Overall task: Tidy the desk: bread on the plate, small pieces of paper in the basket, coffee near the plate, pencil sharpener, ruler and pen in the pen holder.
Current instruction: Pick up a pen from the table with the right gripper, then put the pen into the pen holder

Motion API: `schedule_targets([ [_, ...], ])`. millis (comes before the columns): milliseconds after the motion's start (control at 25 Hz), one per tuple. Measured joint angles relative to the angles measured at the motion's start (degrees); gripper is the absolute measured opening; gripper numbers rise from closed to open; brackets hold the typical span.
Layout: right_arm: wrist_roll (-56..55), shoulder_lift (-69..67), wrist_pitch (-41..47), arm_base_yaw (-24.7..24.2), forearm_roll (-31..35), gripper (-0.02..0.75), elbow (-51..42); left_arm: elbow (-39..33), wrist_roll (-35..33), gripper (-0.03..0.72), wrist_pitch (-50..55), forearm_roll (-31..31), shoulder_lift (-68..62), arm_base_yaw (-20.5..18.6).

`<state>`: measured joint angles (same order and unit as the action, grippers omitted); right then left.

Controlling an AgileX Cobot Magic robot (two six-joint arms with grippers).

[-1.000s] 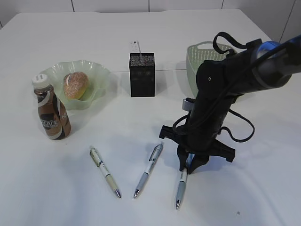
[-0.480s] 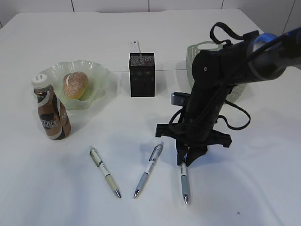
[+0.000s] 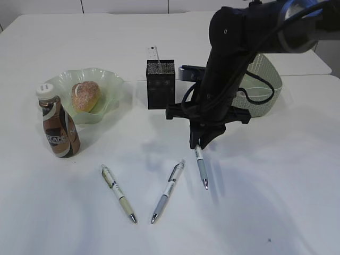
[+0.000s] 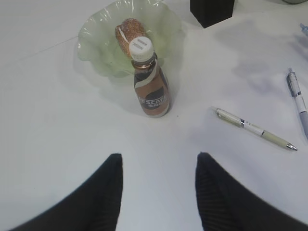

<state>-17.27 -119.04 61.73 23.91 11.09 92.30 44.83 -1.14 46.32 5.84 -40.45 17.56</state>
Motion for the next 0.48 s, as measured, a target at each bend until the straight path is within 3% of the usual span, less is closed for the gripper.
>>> schedule_targets([
  [320, 0.12, 0.0, -2.89, 0.0, -6.35, 0.133, 4.29, 0.0, 0.0, 0.347, 0.0, 0.22, 0.0, 0.0],
  [480, 0.12, 0.0, -10.97, 0.0, -10.38, 0.132, 4.51, 0.0, 0.0, 0.347, 0.0, 0.22, 0.0, 0.0],
])
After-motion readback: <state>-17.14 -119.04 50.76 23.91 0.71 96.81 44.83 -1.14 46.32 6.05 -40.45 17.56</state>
